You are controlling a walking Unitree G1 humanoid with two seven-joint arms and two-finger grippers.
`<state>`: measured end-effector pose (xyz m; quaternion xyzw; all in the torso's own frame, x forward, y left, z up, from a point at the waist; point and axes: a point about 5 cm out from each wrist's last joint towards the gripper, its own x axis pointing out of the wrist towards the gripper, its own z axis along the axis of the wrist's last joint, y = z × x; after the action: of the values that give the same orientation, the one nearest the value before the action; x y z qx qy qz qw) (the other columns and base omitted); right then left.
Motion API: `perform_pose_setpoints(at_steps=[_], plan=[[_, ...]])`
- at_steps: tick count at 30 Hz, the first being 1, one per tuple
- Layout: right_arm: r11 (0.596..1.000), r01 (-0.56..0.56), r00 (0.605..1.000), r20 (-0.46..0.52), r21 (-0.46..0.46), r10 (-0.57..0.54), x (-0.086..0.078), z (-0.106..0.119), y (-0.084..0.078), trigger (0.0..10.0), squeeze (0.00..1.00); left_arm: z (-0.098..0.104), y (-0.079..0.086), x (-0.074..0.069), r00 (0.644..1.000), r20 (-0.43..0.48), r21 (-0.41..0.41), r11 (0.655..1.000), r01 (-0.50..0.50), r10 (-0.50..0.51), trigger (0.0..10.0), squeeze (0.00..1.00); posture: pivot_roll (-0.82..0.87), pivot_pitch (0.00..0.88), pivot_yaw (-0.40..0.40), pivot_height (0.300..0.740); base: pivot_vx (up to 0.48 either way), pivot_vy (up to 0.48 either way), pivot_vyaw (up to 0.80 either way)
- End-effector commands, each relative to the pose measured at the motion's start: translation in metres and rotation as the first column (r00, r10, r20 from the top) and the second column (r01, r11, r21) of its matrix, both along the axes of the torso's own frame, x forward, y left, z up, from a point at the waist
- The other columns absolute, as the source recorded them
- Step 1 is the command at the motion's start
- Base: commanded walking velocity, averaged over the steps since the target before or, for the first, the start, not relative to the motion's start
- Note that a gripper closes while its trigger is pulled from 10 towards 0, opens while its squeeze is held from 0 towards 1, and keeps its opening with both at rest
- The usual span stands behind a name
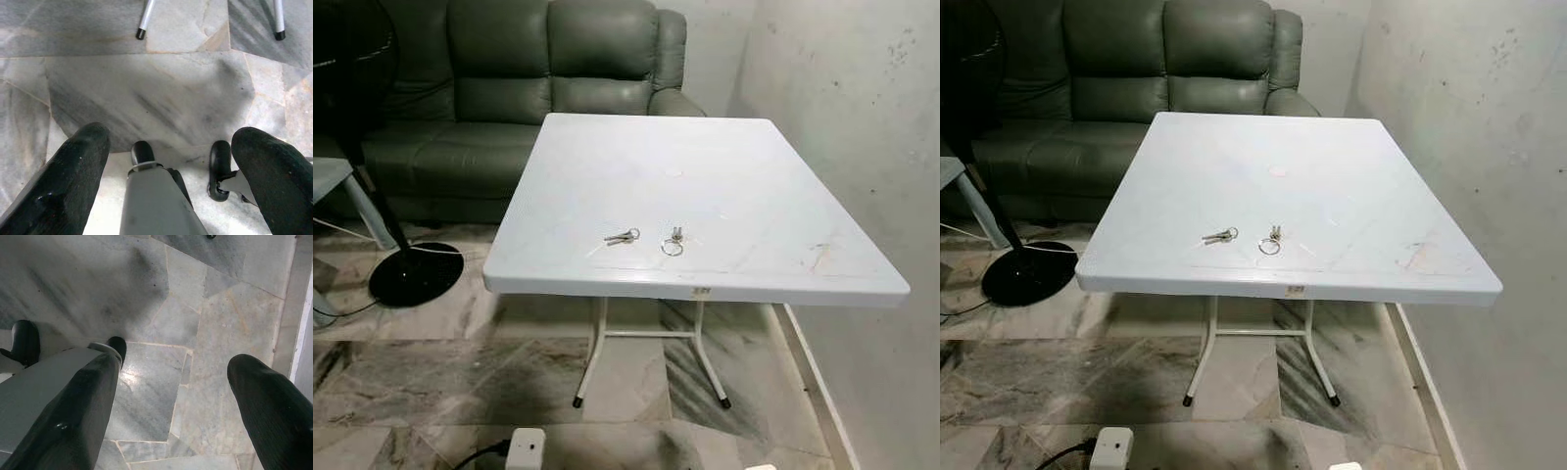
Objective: Hang keys on a hook
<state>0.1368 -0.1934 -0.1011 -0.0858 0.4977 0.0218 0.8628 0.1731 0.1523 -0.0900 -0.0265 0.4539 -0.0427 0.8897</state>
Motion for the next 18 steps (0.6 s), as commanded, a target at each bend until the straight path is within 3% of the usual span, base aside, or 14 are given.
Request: perform_pose_setpoints(at_steps=[1, 9, 16, 18], plan=[[1.0, -0.011, 1.0, 0.002, -0.002, 0.011, 0.002, 0.0, 0.001, 10.0, 0.0, 0.001, 0.001, 0.001, 1.0, 0.006, 0.01, 1.0, 0.01, -0.01, 10.0, 0.0, 0.01, 0.0, -0.037, 0.74, 0.0, 0.0, 0.0], [0.999, -0.045, 0.998, 0.038, -0.014, 0.046, 0.007, 0.003, 0.001, 10.0, 0.0, 0.003, 0.001, 0.005, 0.999, 0.037, 0.014, 0.999, 0.033, -0.034, 10.0, 0.0, 0.01, 0.0, -0.036, 0.74, 0.0, 0.0, 0.0], [1.0, -0.001, 0.989, 0.148, 0.016, -0.001, 0.027, 0.013, -0.004, 10.0, 0.0, 0.013, 0.004, 0.021, 0.99, 0.129, 0.005, 0.999, 0.048, -0.048, 10.0, 0.0, 0.01, 0.0, -0.03, 0.74, 0.0, 0.0, 0.0], [0.999, -0.011, 0.975, 0.223, 0.031, 0.004, 0.039, 0.021, -0.002, 10.0, 0.0, 0.02, 0.005, 0.03, 0.98, 0.198, -0.028, 0.999, 0.036, -0.03, 10.0, 0.0, 0.01, 0.0, -0.029, 0.74, 0.0, 0.0, 0.0]])
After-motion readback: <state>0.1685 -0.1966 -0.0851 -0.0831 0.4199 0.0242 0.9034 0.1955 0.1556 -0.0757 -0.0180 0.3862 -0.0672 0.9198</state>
